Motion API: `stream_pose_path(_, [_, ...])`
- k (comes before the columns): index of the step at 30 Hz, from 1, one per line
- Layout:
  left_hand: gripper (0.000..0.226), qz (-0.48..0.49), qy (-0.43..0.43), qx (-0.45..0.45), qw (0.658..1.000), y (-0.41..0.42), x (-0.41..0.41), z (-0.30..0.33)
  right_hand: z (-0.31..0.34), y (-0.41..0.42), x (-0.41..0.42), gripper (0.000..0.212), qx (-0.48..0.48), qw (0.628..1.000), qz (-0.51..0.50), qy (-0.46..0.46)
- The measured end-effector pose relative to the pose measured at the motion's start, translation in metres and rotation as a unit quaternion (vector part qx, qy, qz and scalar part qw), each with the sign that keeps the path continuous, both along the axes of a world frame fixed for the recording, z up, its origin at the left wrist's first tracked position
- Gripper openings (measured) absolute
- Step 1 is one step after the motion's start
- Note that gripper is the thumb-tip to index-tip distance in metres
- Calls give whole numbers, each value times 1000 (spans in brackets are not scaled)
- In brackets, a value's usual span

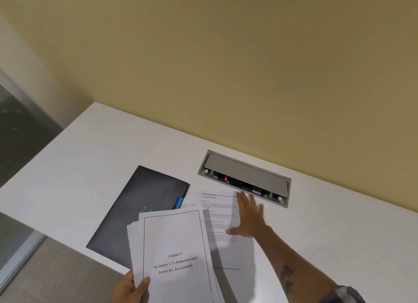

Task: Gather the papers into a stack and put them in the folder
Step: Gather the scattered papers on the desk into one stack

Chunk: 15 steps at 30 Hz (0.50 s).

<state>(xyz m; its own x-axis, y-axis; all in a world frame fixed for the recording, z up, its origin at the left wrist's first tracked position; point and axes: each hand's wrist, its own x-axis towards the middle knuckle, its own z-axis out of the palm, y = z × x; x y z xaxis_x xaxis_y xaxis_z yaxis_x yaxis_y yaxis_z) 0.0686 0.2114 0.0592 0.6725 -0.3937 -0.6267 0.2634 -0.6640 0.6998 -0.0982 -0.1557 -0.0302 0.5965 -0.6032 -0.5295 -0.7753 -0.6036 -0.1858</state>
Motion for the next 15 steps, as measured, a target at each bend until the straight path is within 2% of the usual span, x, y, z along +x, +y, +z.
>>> stream_pose_path(4, [34, 26, -8, 13, 1000, 2, -1, 0, -14, 11, -5, 151, -5, 1000, 16, -2])
stream_pose_path(8, [24, 22, -8, 2, 1000, -2, -4, 2, -10, 31, -8, 137, -12, 998, -7, -59])
stream_pose_path(13, [26, -17, -25, 6, 1000, -9, 0, -4, 4, 64, -19, 132, 15, 980, -121, -158])
stream_pose_path(15, [30, -33, -21, 1, 999, -12, 0, -7, 9, 72, -27, 127, 84, 953, -189, -221])
